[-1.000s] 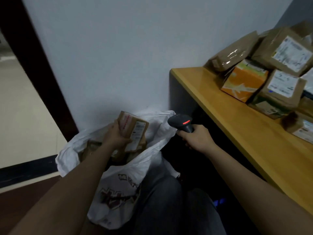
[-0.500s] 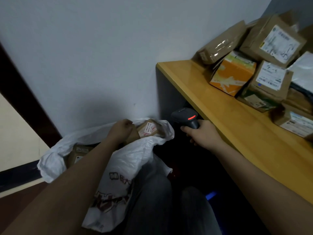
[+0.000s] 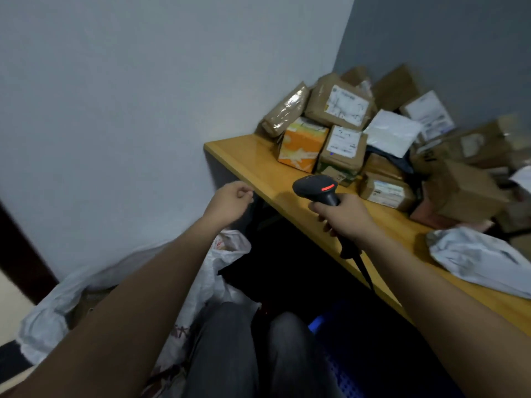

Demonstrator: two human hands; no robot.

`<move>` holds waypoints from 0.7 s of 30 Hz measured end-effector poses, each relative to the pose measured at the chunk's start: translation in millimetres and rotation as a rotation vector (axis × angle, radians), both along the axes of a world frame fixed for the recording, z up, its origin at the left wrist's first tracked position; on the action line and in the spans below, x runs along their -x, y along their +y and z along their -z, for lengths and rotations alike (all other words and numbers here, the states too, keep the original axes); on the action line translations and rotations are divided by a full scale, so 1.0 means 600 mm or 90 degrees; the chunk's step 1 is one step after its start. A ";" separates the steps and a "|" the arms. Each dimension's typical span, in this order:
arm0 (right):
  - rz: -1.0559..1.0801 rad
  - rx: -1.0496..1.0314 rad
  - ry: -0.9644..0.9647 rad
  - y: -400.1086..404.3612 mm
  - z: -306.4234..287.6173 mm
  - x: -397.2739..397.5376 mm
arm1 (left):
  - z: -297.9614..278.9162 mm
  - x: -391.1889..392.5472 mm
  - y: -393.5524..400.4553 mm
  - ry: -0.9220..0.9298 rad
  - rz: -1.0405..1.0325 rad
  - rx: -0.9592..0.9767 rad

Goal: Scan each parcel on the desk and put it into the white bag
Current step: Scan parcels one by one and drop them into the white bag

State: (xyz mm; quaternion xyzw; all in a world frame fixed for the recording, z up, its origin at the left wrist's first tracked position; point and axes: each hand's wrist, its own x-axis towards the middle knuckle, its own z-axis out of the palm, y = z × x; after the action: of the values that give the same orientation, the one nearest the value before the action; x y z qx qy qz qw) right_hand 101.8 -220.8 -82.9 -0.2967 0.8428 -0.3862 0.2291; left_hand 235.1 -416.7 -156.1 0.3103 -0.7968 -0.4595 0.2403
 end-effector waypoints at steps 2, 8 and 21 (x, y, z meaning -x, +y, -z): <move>0.028 0.010 0.008 0.037 -0.023 0.023 | -0.039 0.037 0.030 0.019 0.018 0.017; 0.146 0.080 0.086 0.140 -0.060 0.104 | -0.120 0.170 0.119 0.027 0.107 0.083; 0.290 0.106 0.123 0.249 -0.064 0.270 | -0.061 0.490 0.229 -0.160 0.276 0.399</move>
State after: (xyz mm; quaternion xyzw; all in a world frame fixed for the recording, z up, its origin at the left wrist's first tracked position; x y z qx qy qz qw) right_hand -60.5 -71.3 -44.2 -0.1525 0.8713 -0.4656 0.0293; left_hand -59.1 -279.5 -119.3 0.1003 -0.9685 -0.1926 0.1215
